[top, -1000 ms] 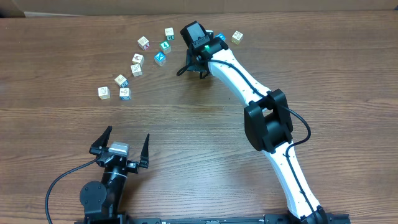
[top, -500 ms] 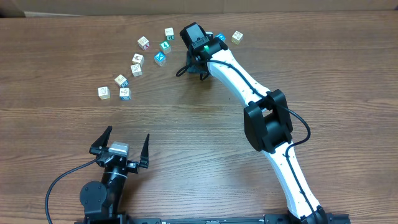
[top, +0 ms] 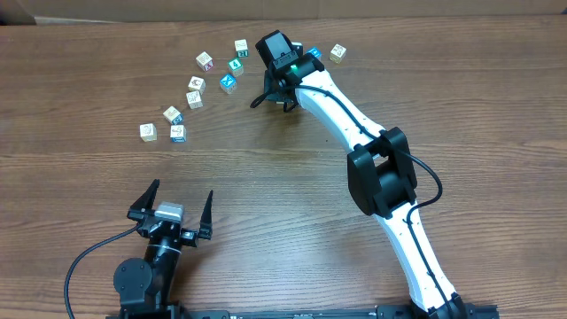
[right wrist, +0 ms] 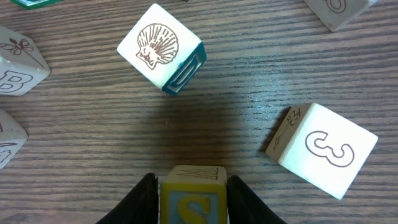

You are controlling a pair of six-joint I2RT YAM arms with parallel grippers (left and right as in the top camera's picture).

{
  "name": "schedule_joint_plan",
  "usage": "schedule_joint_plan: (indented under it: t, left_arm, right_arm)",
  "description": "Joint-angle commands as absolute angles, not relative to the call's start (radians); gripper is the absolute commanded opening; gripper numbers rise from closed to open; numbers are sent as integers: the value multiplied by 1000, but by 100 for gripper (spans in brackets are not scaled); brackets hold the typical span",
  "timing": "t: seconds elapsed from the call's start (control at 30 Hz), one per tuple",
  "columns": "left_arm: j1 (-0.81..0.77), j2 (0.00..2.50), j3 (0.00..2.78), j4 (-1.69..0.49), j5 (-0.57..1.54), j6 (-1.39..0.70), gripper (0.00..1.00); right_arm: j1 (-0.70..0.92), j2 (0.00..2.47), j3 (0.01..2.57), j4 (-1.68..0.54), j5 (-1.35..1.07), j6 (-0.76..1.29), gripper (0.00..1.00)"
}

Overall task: Form a tower
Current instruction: 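Lift the yellow S block and carry it right toward open table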

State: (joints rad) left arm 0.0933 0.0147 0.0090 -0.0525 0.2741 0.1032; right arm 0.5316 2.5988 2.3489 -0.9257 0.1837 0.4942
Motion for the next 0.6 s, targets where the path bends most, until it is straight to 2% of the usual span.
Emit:
schedule_joint_plan:
  t: [0.0,0.1,0.57]
  left_arm:
    - [97,5,5,-51,282,97,99]
    - [97,5,5,-51,282,97,100]
    - [97,5,5,-51,282,97,100]
  right_arm:
    - [531,2607,2357,-933,191,493,29]
    - [527,2584,2376,-963,191,493,25]
    - [521,2304,2377,-1224,209,490,23]
